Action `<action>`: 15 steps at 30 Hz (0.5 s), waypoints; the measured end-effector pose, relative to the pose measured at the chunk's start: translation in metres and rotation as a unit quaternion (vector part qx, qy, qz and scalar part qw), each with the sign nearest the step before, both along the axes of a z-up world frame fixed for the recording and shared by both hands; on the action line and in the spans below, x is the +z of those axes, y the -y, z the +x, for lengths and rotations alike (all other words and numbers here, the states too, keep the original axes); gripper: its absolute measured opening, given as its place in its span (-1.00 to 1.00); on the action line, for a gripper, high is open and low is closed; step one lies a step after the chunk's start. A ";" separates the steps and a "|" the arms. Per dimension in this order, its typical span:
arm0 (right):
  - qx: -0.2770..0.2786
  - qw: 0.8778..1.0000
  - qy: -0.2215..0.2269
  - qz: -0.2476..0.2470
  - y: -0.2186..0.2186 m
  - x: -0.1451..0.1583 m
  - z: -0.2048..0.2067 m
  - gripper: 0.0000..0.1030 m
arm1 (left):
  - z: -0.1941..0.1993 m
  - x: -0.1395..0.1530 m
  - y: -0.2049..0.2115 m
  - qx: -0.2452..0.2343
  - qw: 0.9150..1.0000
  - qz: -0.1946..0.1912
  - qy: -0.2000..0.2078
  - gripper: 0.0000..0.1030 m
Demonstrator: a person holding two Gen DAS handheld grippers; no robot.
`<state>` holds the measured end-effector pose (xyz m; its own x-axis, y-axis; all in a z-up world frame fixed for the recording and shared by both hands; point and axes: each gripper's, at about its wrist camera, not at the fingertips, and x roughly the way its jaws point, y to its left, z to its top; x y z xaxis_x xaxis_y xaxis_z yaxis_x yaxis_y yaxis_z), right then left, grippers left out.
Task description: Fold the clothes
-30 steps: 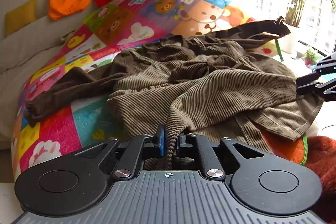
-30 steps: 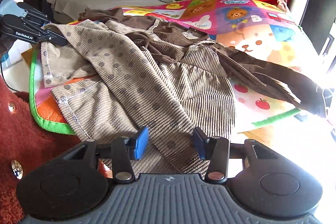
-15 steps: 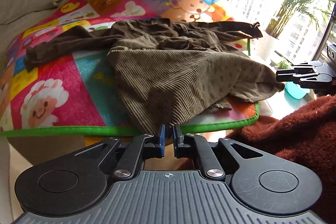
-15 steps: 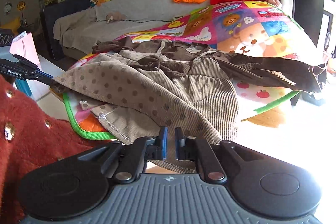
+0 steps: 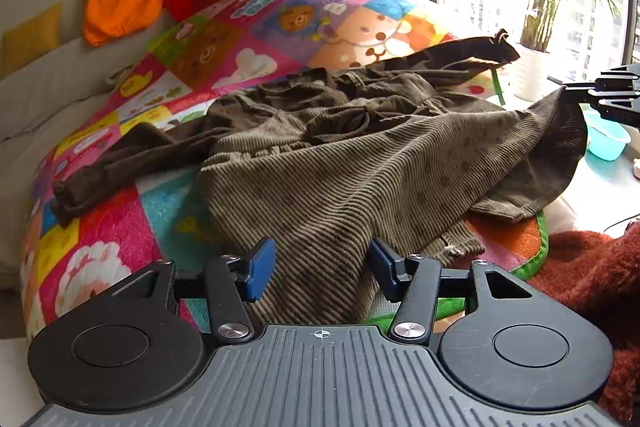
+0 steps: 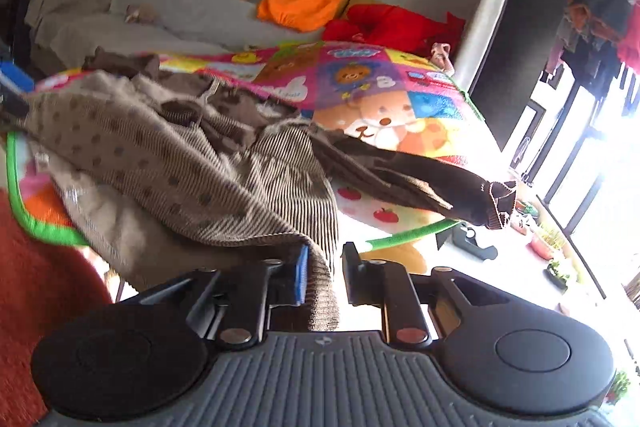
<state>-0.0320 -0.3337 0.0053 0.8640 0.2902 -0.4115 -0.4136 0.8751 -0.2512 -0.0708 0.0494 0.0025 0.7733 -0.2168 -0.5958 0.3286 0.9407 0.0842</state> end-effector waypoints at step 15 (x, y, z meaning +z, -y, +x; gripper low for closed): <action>0.052 0.982 -0.108 0.146 0.059 0.028 -0.016 -0.93 | 0.006 0.026 -0.050 -0.034 0.990 -0.138 0.000 0.47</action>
